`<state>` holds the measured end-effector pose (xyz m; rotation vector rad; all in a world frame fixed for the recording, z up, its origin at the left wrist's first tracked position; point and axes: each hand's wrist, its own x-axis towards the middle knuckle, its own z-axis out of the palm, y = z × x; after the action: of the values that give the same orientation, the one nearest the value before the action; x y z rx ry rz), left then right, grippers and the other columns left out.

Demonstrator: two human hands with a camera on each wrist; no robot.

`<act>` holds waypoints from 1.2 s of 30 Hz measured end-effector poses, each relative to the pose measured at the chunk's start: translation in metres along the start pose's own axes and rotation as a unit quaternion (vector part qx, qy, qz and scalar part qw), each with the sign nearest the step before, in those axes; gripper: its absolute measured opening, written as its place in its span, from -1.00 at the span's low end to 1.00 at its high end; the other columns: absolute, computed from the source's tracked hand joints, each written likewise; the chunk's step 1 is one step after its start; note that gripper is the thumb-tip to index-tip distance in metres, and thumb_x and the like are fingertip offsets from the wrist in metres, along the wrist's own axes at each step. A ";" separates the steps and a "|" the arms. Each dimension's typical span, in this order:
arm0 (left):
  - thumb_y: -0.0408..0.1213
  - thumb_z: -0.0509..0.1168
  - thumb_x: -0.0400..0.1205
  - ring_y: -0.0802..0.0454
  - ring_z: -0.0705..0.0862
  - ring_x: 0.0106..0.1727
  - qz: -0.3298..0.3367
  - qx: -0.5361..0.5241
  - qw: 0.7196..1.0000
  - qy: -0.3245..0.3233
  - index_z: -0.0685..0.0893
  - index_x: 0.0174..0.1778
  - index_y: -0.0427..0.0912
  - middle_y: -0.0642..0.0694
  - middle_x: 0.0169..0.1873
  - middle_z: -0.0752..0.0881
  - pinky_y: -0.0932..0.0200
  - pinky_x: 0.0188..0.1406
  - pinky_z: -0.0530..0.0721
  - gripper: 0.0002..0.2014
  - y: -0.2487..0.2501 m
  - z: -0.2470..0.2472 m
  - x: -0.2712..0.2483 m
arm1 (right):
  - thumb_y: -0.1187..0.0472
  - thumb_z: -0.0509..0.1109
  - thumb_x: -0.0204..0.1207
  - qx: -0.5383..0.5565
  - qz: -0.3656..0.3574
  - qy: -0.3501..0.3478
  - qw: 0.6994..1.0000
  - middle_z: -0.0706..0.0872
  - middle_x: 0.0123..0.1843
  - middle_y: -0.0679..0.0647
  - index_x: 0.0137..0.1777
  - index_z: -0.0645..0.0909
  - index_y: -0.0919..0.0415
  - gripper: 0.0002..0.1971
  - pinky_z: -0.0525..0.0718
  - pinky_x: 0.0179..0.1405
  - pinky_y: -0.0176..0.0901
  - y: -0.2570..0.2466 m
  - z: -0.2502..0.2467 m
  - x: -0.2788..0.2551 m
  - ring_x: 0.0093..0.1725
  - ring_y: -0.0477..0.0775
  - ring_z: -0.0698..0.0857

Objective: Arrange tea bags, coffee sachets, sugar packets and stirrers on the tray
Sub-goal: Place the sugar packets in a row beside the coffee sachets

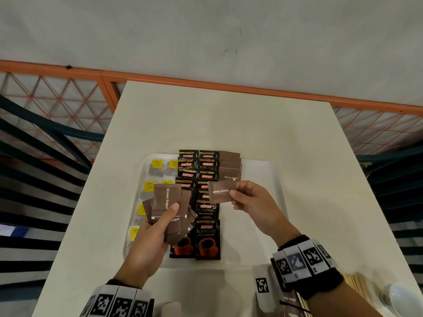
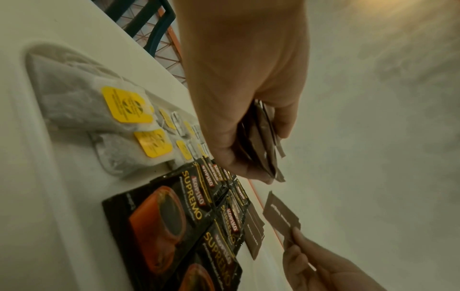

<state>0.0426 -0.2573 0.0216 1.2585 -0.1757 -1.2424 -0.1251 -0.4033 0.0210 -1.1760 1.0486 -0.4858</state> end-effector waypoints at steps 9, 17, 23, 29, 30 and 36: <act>-0.22 0.38 0.35 -0.03 0.82 -0.14 -0.024 0.033 0.997 -0.060 0.66 0.16 -0.11 -0.16 -0.09 0.83 0.17 -0.37 0.74 -0.58 -0.002 0.008 -0.002 | 0.31 0.31 0.58 -0.213 -0.077 -0.090 0.970 0.63 -0.12 -0.04 0.00 0.64 -0.03 -0.81 0.66 -0.23 -0.33 -0.014 0.008 -0.007 -0.20 -0.13 0.62; -0.22 0.37 0.35 -0.01 0.81 -0.21 -0.024 -0.003 0.999 -0.036 0.67 0.14 -0.13 -0.19 -0.12 0.82 0.14 -0.41 0.75 -0.59 -0.009 0.017 -0.001 | 0.21 0.38 0.53 -0.094 -0.050 -0.065 0.992 0.72 -0.17 0.02 0.00 0.51 0.00 -0.87 0.70 -0.01 -0.03 -0.007 0.038 -0.016 -0.15 0.01 0.69; -0.21 0.29 0.43 0.02 0.81 -0.12 -0.002 -0.064 0.997 -0.040 0.72 0.10 -0.12 -0.15 -0.09 0.83 0.21 -0.34 0.75 -0.67 -0.002 0.013 0.002 | 0.36 0.35 0.53 0.017 0.000 -0.125 0.992 0.75 -0.17 0.07 -0.10 0.62 0.18 -0.92 0.74 -0.10 -0.20 0.005 0.037 -0.024 -0.15 -0.01 0.76; -0.18 0.34 0.42 -0.03 0.81 -0.15 -0.001 -0.028 0.999 -0.024 0.72 0.13 -0.12 -0.25 -0.05 0.81 0.19 -0.42 0.72 -0.65 -0.006 0.005 -0.001 | 0.36 0.36 0.53 0.037 0.008 0.020 0.999 0.73 -0.29 0.00 -0.09 0.67 0.19 -0.91 0.66 -0.29 -0.32 0.011 0.020 -0.007 -0.32 -0.08 0.68; -0.19 0.33 0.44 -0.02 0.81 -0.17 -0.001 -0.026 0.999 -0.018 0.71 0.13 -0.11 -0.25 -0.05 0.81 0.19 -0.42 0.72 -0.66 -0.006 0.001 -0.001 | 0.35 0.36 0.53 0.024 0.011 0.056 0.998 0.73 -0.29 0.01 -0.09 0.67 0.17 -0.91 0.62 -0.34 -0.35 0.014 0.014 -0.002 -0.33 -0.08 0.65; -0.21 0.31 0.45 0.01 0.81 -0.13 0.003 -0.018 1.000 -0.006 0.75 0.04 0.02 -0.15 -0.10 0.83 0.19 -0.37 0.75 -0.74 -0.005 -0.013 -0.002 | 0.28 0.37 0.53 -0.100 0.025 0.187 0.977 0.71 -0.22 0.06 -0.08 0.70 0.16 -0.92 0.50 -0.31 -0.28 0.029 -0.019 0.026 -0.37 -0.09 0.51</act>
<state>0.0478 -0.2471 0.0131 1.2187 -0.1640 -1.2430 -0.1352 -0.4232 -0.0164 -1.2596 1.4743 -0.5871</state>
